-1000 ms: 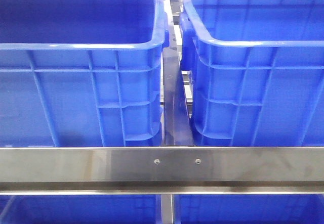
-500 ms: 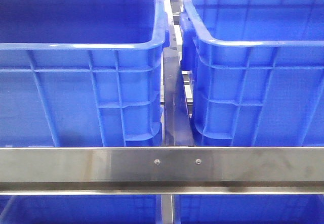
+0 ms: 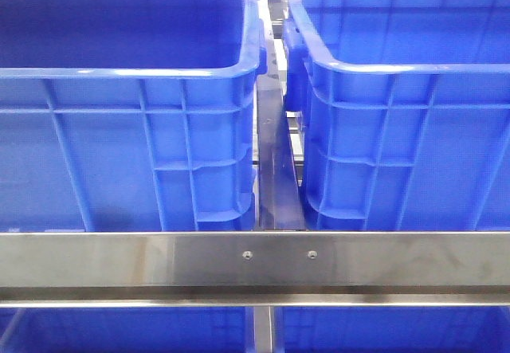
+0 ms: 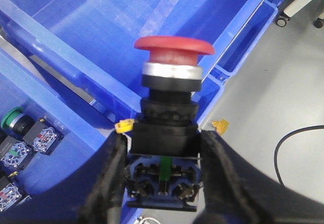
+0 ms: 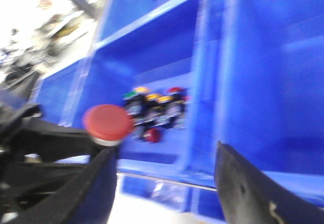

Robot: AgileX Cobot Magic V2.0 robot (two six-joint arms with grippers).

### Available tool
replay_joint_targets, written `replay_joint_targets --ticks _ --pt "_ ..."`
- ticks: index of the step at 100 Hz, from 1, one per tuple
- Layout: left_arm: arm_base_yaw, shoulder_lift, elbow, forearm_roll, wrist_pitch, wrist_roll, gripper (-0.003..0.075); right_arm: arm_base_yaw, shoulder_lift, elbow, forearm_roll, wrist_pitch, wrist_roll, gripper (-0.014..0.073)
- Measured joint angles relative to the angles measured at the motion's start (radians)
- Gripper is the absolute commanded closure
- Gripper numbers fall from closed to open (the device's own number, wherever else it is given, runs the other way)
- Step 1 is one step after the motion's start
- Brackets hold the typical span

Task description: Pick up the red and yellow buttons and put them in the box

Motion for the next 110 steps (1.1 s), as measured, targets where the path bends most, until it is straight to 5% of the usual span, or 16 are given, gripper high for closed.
replay_joint_targets --ticks 35,96,110 --pt "0.000 0.000 0.000 0.000 0.000 0.000 0.0739 0.012 0.207 0.000 0.302 0.097 -0.257 0.0137" --pt "0.000 0.000 0.000 0.000 0.000 0.000 0.0739 0.223 0.374 -0.108 0.342 0.044 -0.315 0.0137" --pt "0.000 0.000 0.000 0.000 0.002 0.000 0.0739 0.223 0.404 -0.110 0.349 0.046 -0.315 0.0212"
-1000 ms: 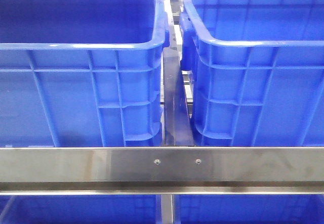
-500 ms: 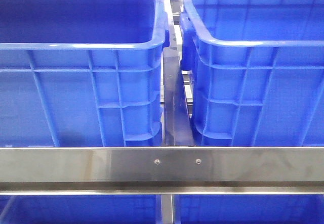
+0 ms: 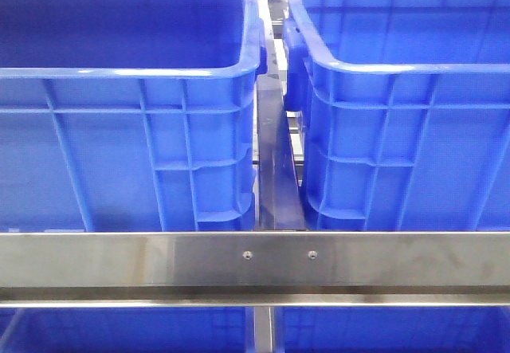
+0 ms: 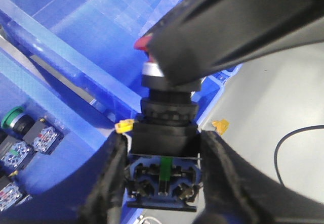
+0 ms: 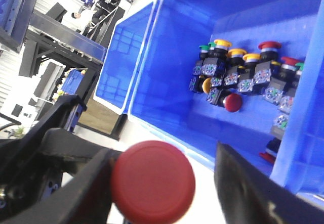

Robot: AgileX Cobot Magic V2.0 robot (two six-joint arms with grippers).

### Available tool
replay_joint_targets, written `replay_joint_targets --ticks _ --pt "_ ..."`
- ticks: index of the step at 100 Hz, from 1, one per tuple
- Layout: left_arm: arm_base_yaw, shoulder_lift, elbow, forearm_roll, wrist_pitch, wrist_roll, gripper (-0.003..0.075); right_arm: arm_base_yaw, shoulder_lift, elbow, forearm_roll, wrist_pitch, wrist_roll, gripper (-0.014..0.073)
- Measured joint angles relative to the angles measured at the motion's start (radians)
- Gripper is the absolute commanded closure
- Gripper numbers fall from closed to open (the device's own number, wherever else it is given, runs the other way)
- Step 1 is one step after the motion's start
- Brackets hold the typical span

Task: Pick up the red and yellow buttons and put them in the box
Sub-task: 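Pass the red button from the left gripper to the right gripper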

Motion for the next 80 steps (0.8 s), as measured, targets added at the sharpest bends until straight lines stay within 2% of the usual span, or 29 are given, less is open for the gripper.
replay_joint_targets --ticks 8,17,24,31,41,53,60,67,80 --pt "0.000 0.000 0.000 0.000 0.004 0.000 0.0739 0.002 0.004 0.000 0.005 0.012 0.000 0.0351" --pt "0.000 0.000 0.000 0.000 0.004 0.000 0.0739 0.002 0.004 -0.002 0.007 0.018 0.000 0.0461" --pt "0.000 0.000 0.000 0.000 0.004 0.000 0.0738 0.002 0.004 -0.002 0.007 0.020 0.000 0.0499" --pt "0.000 0.000 0.000 0.000 0.004 0.000 0.0720 0.002 0.004 -0.002 0.007 0.022 0.000 0.0501" --pt "0.000 0.000 0.000 0.000 0.008 0.000 0.0602 0.002 0.004 -0.002 0.007 0.028 -0.003 0.0501" --pt "0.000 0.000 0.000 0.000 0.015 0.000 0.0358 0.002 0.006 -0.002 0.007 0.033 -0.003 0.0501" --pt "0.000 0.000 0.000 0.000 0.017 0.000 0.0249 0.002 0.006 -0.002 0.007 0.033 -0.003 0.0501" --pt "0.000 0.000 0.000 0.000 0.017 0.000 0.0197 0.002 0.006 -0.002 0.005 0.036 -0.011 0.0501" --pt "0.000 0.000 0.000 0.000 0.017 0.000 0.0193 0.002 0.007 -0.004 0.002 0.034 -0.040 0.0501"
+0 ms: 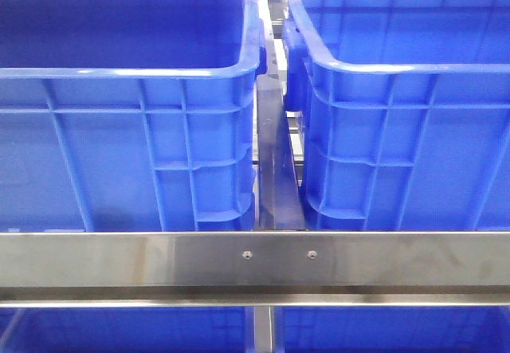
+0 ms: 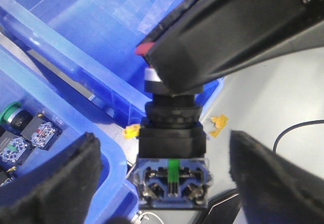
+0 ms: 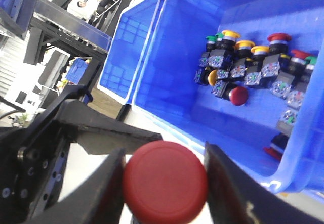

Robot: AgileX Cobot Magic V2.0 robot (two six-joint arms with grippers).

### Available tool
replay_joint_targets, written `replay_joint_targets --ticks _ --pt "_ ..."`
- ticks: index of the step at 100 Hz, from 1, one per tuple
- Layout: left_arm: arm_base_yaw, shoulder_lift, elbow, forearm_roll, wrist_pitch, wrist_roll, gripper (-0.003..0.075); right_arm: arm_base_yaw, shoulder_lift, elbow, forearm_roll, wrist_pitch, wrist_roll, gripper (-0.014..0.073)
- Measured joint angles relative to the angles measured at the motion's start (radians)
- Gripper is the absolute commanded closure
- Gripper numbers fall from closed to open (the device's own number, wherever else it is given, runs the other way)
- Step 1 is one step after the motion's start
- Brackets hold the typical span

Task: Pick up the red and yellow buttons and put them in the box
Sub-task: 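Pass the red button from the left gripper to the right gripper, then lower the red button into the empty bin and open the right gripper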

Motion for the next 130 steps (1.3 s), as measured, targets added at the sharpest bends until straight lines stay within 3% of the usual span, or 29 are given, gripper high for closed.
replay_joint_targets --ticks 19,55,93,119,130 --pt "0.035 0.000 0.000 -0.004 0.000 -0.007 0.0193 -0.033 0.002 -0.056 -0.006 -0.027 -0.053 0.0501" --pt "0.256 -0.022 0.027 -0.008 -0.016 -0.026 0.0193 -0.222 0.002 -0.132 -0.065 -0.056 -0.069 0.0501" --pt "0.532 -0.306 0.338 -0.008 -0.179 -0.060 0.0193 -0.259 0.002 -0.132 -0.101 -0.074 -0.081 0.0501" --pt "0.710 -0.547 0.546 -0.008 -0.208 -0.060 0.0195 -0.259 0.002 -0.132 -0.112 -0.127 -0.092 0.0501" --pt "0.741 -0.641 0.617 -0.006 -0.210 -0.060 0.0265 -0.259 0.002 -0.132 -0.141 -0.157 -0.094 0.0501"
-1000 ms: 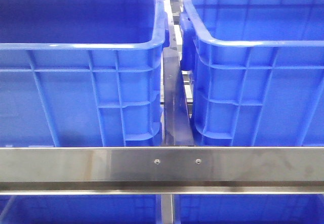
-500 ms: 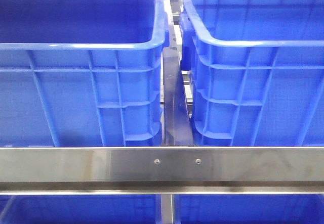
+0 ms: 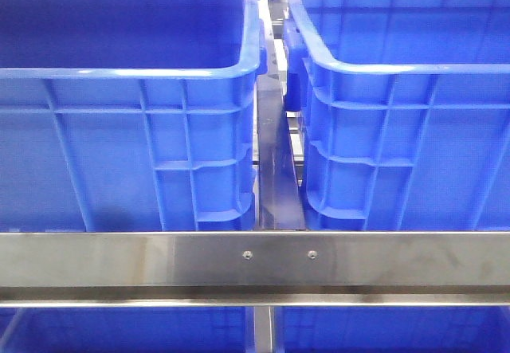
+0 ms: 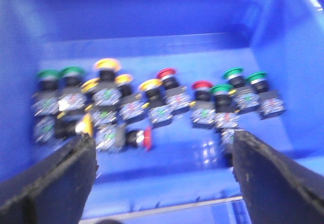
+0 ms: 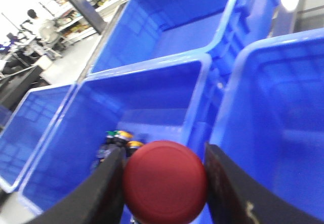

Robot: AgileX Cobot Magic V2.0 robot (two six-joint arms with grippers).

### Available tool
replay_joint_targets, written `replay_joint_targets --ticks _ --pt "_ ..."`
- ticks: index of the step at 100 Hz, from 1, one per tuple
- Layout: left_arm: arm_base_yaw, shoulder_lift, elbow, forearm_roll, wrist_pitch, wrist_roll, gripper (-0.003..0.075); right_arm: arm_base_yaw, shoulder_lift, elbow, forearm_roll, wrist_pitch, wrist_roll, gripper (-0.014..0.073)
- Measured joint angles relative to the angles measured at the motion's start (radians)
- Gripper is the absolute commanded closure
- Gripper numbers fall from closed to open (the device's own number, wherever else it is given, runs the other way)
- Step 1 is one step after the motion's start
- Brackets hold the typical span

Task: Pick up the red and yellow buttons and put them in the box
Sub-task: 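Lower the red button into the empty bin and open the right gripper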

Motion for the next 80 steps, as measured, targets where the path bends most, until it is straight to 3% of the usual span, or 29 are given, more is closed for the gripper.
replay_joint_targets --ticks 6,28,55,80 --pt "0.005 -0.051 0.029 0.004 -0.005 0.000 0.0343 0.000 0.000 0.000 -0.011 -0.019 0.000 0.0501" --pt "0.008 -0.166 0.085 0.006 -0.021 0.000 0.0741 0.000 0.013 0.000 -0.021 -0.171 -0.084 0.0501" --pt "0.008 -0.181 0.089 0.008 -0.024 0.000 0.0739 0.005 0.124 0.000 -0.015 -0.439 -0.238 0.0501" --pt "0.008 -0.181 0.090 0.008 -0.024 0.000 0.0739 0.109 0.301 0.000 0.005 -0.730 -0.364 0.0501"
